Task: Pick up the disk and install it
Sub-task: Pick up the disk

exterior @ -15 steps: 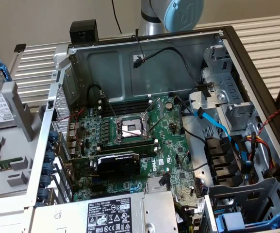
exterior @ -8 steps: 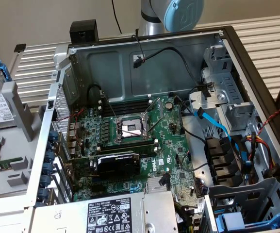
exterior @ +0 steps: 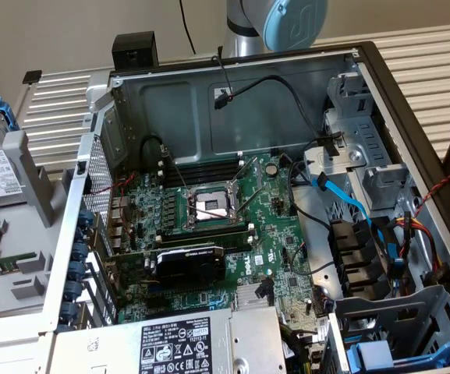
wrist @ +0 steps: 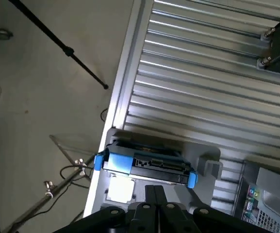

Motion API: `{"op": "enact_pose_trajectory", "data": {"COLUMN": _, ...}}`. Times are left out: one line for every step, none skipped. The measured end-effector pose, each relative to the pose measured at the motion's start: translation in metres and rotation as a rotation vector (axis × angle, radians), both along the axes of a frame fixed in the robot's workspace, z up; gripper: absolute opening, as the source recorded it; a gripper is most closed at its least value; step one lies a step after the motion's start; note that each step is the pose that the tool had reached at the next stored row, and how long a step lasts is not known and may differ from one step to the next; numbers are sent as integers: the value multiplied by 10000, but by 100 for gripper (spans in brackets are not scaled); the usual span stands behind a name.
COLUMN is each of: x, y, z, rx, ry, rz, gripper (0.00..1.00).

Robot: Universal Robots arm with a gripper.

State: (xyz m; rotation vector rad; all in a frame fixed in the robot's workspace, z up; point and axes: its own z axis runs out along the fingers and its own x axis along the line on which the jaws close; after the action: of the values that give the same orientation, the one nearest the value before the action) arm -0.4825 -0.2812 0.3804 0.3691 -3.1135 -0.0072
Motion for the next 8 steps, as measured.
{"op": "enact_pose_trajectory", "data": {"x": 0, "y": 0, "z": 0, "rx": 0, "ry": 0, "rz": 187, "gripper": 11}}
{"op": "enact_pose_trajectory", "data": {"x": 0, "y": 0, "z": 0, "rx": 0, "ry": 0, "rz": 546, "gripper": 11}}
{"op": "enact_pose_trajectory", "data": {"x": 0, "y": 0, "z": 0, "rx": 0, "ry": -1, "rz": 732, "gripper": 11}}
{"op": "enact_pose_trajectory", "data": {"x": 0, "y": 0, "z": -1, "rx": 0, "ry": -1, "rz": 911, "gripper": 11}}
{"op": "enact_pose_trajectory", "data": {"x": 0, "y": 0, "z": 0, "rx": 0, "ry": 0, "rz": 1097, "gripper": 11}}
{"op": "enact_pose_trajectory", "data": {"x": 0, "y": 0, "z": 0, "rx": 0, "ry": 0, "rz": 1275, "gripper": 11}}
{"op": "enact_pose_trajectory", "data": {"x": 0, "y": 0, "z": 0, "rx": 0, "ry": 0, "rz": 1462, "gripper": 11}}
{"op": "enact_pose_trajectory", "data": {"x": 0, "y": 0, "z": 0, "rx": -1, "ry": 0, "rz": 1647, "gripper": 11}}
